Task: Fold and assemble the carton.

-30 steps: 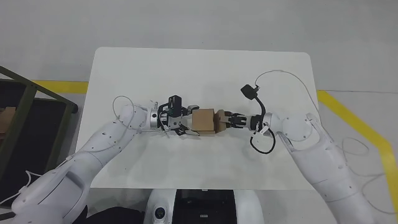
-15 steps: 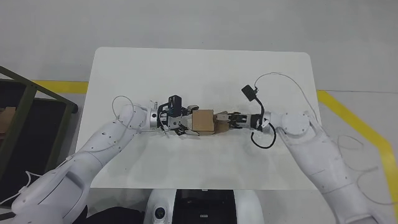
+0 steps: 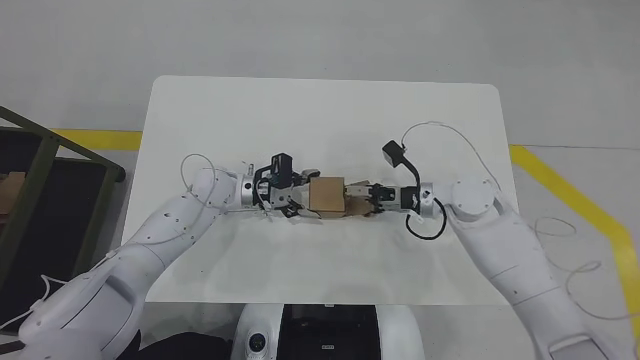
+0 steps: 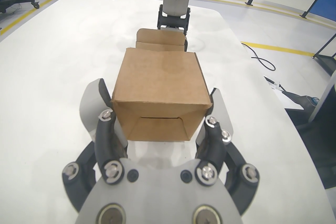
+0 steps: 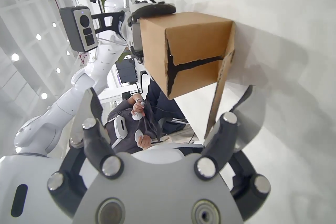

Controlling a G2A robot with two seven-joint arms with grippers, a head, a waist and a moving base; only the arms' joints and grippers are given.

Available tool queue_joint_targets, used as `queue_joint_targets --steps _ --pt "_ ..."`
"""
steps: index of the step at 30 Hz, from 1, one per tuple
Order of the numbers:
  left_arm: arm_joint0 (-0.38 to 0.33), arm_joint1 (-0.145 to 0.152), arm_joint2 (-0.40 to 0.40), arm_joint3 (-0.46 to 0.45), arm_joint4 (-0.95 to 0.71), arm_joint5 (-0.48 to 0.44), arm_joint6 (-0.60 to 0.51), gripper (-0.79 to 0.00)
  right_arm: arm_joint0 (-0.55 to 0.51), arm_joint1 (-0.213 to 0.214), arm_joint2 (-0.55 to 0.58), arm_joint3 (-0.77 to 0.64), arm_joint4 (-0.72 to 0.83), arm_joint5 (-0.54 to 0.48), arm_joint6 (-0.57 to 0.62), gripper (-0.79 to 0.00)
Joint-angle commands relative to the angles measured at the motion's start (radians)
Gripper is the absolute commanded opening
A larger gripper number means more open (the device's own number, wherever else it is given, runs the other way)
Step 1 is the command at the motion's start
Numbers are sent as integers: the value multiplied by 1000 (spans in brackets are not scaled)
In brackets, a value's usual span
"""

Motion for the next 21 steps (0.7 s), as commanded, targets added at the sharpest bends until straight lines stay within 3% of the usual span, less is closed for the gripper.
queue_joint_targets --steps 1,4,11,21 --pt "0 0 0 -1 1 0 -1 -139 4 -3 -5 8 12 -22 0 -296" --pt "0 0 -1 -1 0 0 0 -139 10 -7 -11 21 28 -46 -4 -397" --pt "1 1 -4 -1 1 1 -1 -142 26 -18 -21 84 151 -83 66 -409" --pt "2 1 -5 -1 5 -1 -4 -142 57 -33 -46 168 167 -58 37 -422"
